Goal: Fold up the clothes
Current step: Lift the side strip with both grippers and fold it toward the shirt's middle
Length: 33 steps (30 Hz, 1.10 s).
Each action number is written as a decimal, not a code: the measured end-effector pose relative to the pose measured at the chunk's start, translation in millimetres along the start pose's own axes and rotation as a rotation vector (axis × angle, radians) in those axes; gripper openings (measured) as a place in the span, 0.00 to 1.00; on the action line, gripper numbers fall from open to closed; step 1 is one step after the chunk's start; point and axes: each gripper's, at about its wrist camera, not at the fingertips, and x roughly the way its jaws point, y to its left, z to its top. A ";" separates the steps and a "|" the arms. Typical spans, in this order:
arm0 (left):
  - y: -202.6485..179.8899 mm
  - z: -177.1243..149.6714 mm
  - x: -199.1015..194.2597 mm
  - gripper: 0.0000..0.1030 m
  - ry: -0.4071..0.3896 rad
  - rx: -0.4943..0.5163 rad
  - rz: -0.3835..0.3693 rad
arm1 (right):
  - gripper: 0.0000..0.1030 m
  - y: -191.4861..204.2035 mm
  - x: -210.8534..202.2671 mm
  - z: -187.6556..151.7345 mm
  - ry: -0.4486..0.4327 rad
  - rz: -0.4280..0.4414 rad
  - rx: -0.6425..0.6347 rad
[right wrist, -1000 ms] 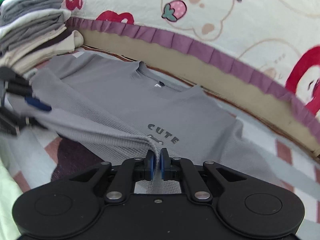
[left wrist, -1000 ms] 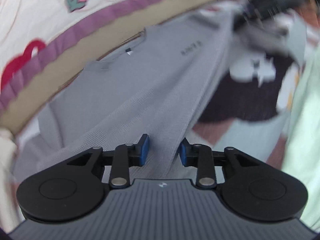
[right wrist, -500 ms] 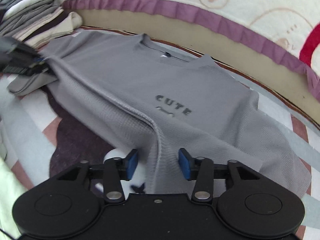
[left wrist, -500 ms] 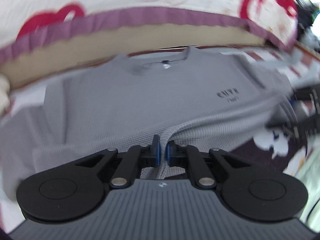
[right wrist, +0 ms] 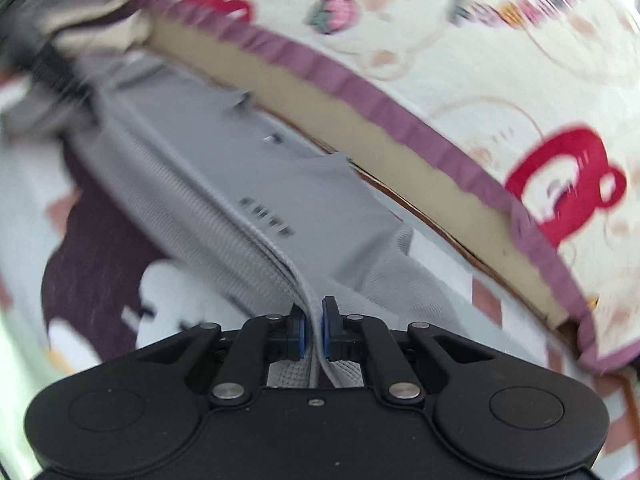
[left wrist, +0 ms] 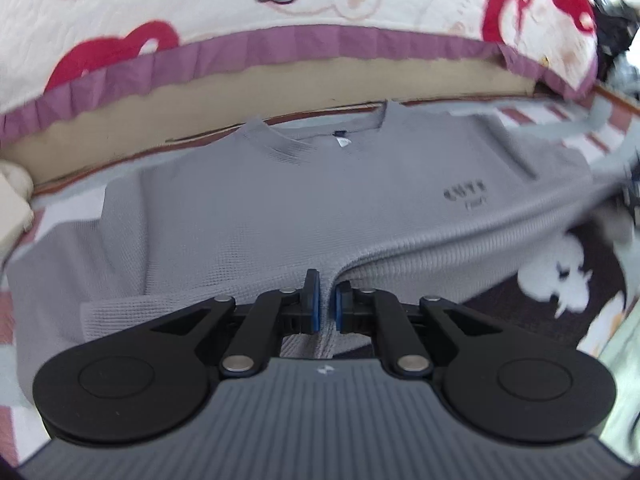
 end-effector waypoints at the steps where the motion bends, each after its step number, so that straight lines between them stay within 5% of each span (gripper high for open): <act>1: -3.1 -3.7 -0.9 0.08 0.011 0.034 0.010 | 0.07 -4.5 5.1 1.4 0.006 0.011 0.014; 4: -5.7 -16.9 -4.9 0.10 0.052 0.107 0.025 | 0.07 -14.3 20.2 1.3 0.035 0.046 0.026; 9: 25.6 -27.4 -11.9 0.17 0.110 0.021 0.022 | 0.09 -30.8 30.7 -6.3 0.077 0.146 0.147; 13: 42.0 -31.2 -19.1 0.17 0.095 -0.016 0.009 | 0.24 -34.0 31.8 -20.7 0.095 0.190 0.210; 18: 30.1 -44.2 -22.4 0.18 0.082 0.014 0.060 | 0.14 -6.8 26.2 -33.9 0.072 0.144 0.058; 21: 19.1 -45.1 -16.2 0.19 0.064 0.048 0.103 | 0.11 -4.5 16.0 -30.6 0.006 0.074 0.109; 26: -9.6 -48.3 -13.2 0.49 0.025 0.175 0.087 | 0.10 -10.2 -3.6 -8.7 -0.061 0.023 0.170; 28: -14.4 -49.1 -8.9 0.48 0.021 0.197 0.107 | 0.08 -12.2 -7.7 -3.1 -0.067 0.021 0.153; 31: 1.4 -42.6 -6.3 0.12 0.022 0.087 0.180 | 0.07 -14.0 -12.5 0.8 -0.067 0.020 0.131; 33: 14.9 -39.8 -10.5 0.13 0.009 0.014 0.194 | 0.06 -17.1 -15.0 3.3 -0.068 0.029 0.123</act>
